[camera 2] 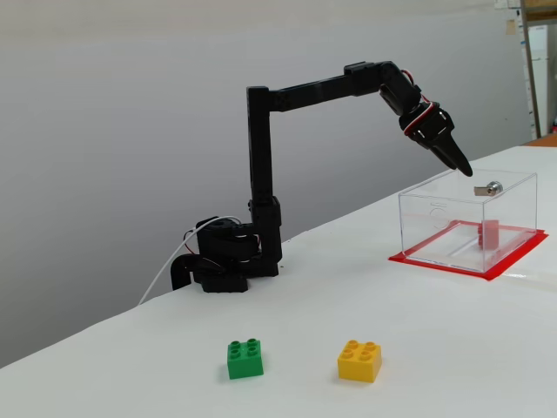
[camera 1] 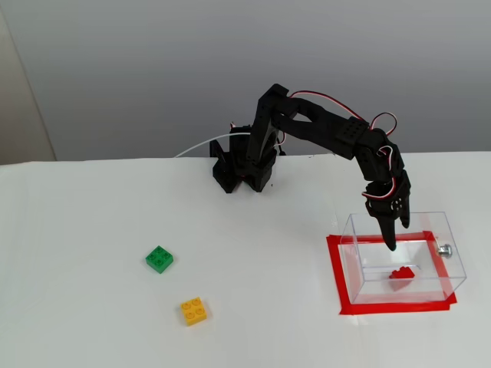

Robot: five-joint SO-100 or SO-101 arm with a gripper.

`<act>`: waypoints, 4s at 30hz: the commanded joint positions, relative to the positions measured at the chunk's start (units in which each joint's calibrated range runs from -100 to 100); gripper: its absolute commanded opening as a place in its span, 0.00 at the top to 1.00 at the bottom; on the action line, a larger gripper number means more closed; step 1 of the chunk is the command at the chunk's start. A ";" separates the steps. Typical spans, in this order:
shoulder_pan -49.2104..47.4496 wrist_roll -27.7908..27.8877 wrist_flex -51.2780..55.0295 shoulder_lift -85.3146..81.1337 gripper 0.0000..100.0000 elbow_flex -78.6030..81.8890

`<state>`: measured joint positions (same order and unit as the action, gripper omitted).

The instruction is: Pick the red lego brick and place it into the transparent box

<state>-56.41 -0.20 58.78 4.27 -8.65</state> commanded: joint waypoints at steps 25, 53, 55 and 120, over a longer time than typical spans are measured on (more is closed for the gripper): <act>17.56 -0.17 11.63 -23.83 0.99 -1.66; 50.24 -4.19 16.33 -54.55 0.99 8.20; 51.86 -4.24 15.72 -58.20 0.99 14.16; 61.25 -3.72 1.27 -104.27 0.99 105.12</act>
<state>5.45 -4.10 59.90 -99.24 96.03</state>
